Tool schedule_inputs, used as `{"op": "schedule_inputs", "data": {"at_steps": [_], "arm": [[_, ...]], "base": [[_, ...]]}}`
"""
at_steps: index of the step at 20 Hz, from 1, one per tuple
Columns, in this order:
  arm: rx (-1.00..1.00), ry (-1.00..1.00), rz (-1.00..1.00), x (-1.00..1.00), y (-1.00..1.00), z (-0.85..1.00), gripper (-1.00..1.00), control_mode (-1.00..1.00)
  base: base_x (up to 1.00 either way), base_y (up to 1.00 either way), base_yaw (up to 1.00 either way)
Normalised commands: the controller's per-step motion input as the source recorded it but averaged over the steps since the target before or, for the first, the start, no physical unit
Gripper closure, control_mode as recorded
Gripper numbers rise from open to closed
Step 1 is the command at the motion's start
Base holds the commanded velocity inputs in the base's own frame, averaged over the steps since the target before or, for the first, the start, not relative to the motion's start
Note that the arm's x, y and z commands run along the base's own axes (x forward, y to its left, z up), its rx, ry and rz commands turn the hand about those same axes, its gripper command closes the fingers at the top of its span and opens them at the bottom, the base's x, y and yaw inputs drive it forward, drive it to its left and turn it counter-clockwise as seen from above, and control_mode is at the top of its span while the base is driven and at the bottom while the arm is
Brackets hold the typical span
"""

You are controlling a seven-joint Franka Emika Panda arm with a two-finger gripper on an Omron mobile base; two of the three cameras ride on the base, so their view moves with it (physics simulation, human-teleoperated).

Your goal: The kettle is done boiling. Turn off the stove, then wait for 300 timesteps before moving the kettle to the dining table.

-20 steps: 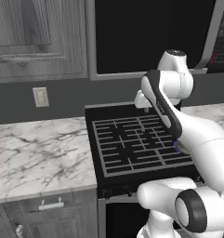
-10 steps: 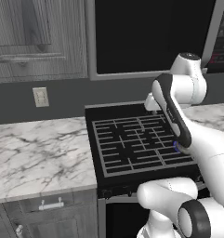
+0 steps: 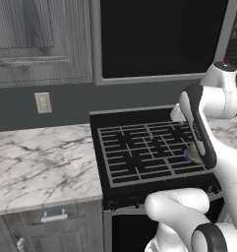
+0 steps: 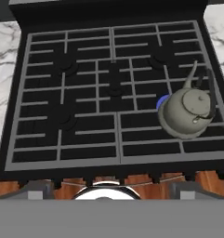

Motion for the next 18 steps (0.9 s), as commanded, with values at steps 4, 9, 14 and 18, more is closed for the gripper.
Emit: {"op": "schedule_inputs", "data": {"at_steps": [4,9,14,18], "arm": [[0.0,-0.08,-0.06,-0.33,-0.53,-0.11,-1.0,-1.0],[0.0,-0.13,-0.05,-0.34,-0.54,-0.2,-1.0,-1.0],[0.0,-0.19,-0.02,-0.31,-0.58,-0.32,-1.0,-1.0],[0.0,-0.21,0.0,-0.25,-0.56,-0.39,-1.0,-1.0]], "base": [[0.0,0.0,0.0],[0.0,0.0,0.0],[0.0,0.0,0.0],[0.0,0.0,0.0]]}}
